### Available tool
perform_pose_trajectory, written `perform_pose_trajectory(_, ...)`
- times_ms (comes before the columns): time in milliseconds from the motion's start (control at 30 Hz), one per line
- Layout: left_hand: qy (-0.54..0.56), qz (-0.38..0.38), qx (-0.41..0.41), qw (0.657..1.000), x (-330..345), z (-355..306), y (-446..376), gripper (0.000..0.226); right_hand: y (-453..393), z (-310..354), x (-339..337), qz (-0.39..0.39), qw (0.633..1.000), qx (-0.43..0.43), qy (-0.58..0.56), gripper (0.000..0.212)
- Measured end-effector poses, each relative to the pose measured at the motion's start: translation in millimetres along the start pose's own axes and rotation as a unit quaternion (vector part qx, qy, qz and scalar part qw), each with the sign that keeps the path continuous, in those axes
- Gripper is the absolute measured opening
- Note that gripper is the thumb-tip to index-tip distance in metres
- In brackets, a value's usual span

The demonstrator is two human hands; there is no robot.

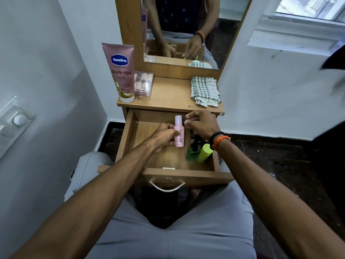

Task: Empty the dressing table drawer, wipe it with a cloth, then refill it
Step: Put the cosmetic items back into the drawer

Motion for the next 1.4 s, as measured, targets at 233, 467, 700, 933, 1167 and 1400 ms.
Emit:
perform_pose_trajectory(233, -0.084, -0.002, -0.026, 0.996, 11.8, 12.3, -12.6, 0.026, 10.8, -12.7, -28.9, -0.047, 0.999, 0.026, -0.01, 0.01)
perform_pose_trajectory(467, -0.145, -0.02, -0.021, 0.989, 20.1, 12.9, -23.6, 0.024, 10.5, -12.1, -31.9, -0.058, 0.998, 0.014, -0.014, 0.011)
perform_pose_trajectory(700, -0.22, -0.098, 0.017, 0.97, 13.4, 8.3, -23.3, 0.02, 10.4, -15.5, -31.2, -0.061, 0.998, 0.017, -0.016, 0.011)
perform_pose_trajectory(933, -0.204, -0.121, 0.036, 0.971, 10.9, 6.3, -19.6, 0.028, 14.1, -14.8, -33.2, -0.076, 0.996, 0.025, -0.03, 0.009)
perform_pose_trajectory(1167, -0.234, -0.121, 0.059, 0.963, 10.7, 0.5, -16.5, 0.024, 15.9, -15.7, -30.4, -0.071, 0.997, 0.024, -0.033, 0.008)
perform_pose_trajectory(1400, -0.252, -0.112, 0.076, 0.958, 12.3, -4.0, -15.1, 0.019, 15.9, -18.8, -28.3, -0.07, 0.997, 0.017, -0.024, 0.009)
Point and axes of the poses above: each hand's wrist, its own y-axis away from the middle knuckle, its own x-axis out of the palm, z = x × y, the point moved 6 cm from there along -y, towards the middle knuckle, and after that the axes turned 8 degrees about -z, right-handed, at the moved point
